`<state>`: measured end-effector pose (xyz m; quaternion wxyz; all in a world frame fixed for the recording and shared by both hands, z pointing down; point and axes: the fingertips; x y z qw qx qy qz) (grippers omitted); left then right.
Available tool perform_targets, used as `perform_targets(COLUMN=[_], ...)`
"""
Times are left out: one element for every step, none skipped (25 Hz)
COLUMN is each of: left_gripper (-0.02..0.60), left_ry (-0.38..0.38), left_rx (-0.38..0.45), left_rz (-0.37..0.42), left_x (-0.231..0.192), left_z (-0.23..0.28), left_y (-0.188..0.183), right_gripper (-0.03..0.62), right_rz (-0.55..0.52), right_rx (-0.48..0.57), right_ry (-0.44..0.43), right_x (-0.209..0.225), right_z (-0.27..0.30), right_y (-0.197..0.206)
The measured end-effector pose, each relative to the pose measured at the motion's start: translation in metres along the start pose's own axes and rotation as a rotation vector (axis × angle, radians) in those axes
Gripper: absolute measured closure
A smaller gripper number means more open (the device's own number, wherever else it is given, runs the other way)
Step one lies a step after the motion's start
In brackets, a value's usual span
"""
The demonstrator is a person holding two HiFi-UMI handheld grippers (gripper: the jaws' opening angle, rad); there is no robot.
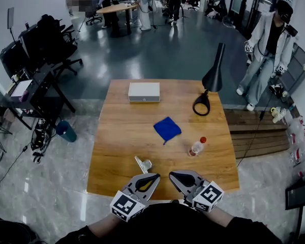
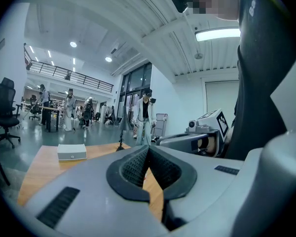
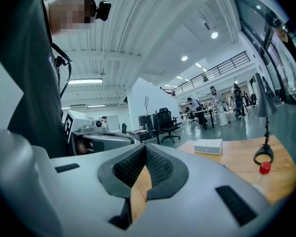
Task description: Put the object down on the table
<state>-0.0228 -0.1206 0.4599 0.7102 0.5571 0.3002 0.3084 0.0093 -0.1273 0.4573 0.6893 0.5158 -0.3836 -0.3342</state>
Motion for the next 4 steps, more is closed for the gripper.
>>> perform_targets(left_gripper=[0.574, 0.574, 0.574, 0.574], left_ry=[0.001, 0.002, 0.002, 0.002], left_rx=[0.0, 0.0, 0.001, 0.001], left_rz=[0.002, 0.003, 0.004, 0.004], left_x=[0.0012, 0.0023, 0.0033, 0.0043], left_z=[0.0001, 0.0002, 0.0001, 0.0001], left_y=[0.0002, 0.0003, 0.0005, 0.0006], right_gripper=[0.589, 0.589, 0.589, 0.589], right_rz=[0.0, -0.001, -0.001, -0.002], right_rx=[0.0, 0.0, 0.0, -0.001], right_ry=[0.001, 0.002, 0.003, 0.004], right_x=[-0.0002, -0.0005, -0.0009, -0.0012], right_z=[-0.001, -0.002, -0.0029, -0.0038], right_y=[0.0003, 0.0006, 0.001, 0.0013])
Point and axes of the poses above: the fingertips, and each gripper's own axes: z forward along the fingers, x to its right, y out of its underside, and after that the axes turned 4 degrees about -x, right-handed
